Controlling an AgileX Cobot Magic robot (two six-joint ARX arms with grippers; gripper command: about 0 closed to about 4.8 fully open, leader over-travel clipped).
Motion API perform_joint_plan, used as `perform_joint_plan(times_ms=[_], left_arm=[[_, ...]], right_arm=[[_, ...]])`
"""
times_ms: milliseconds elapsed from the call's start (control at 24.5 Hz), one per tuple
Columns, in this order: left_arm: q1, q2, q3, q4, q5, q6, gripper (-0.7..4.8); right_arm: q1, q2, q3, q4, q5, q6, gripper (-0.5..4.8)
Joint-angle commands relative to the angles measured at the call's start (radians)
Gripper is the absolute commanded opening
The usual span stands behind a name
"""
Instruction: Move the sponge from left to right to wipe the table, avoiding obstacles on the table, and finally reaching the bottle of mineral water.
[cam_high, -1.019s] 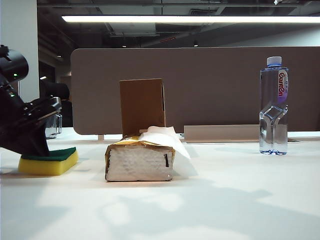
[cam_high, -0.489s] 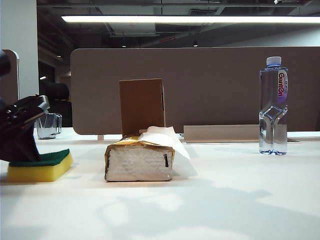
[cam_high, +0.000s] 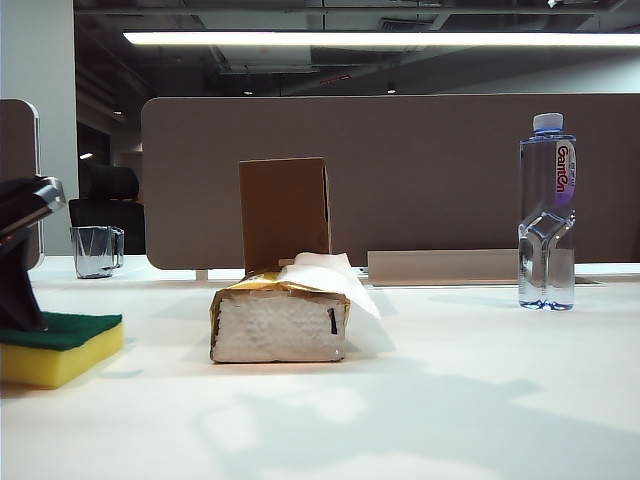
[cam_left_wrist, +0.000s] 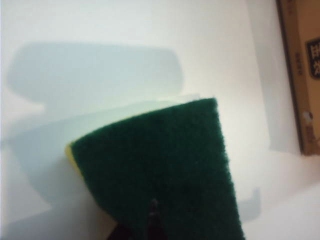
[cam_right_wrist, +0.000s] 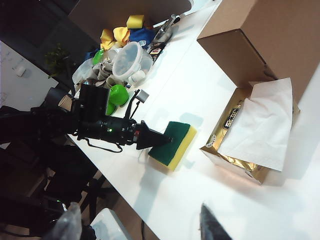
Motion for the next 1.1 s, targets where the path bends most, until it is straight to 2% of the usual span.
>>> perform_joint_plan(times_ms=[41, 407, 815, 1100], left_arm=[[-0.001, -0.027, -0.040, 0.003, -0.003, -0.011, -0.06], [-0.002, -0.061, -0.150, 0.016, 0.042, -0.056, -0.06], [-0.002, -0.303, -0.308, -0.002, 0.037, -0.104, -0.06], [-0.002, -0.332, -0.344, -0.039, 0.038, -0.103, -0.06]], right_arm=[[0.000, -0.006, 0.006, 0.017, -0.010, 0.001, 3.05], [0.000, -0.028, 0.006, 0.014, -0.016, 0.001, 3.05], [0.000, -0.033, 0.006, 0.014, -0.017, 0.001, 3.05], [0.001, -0.034, 0.006, 0.014, -0.020, 0.001, 3.05]])
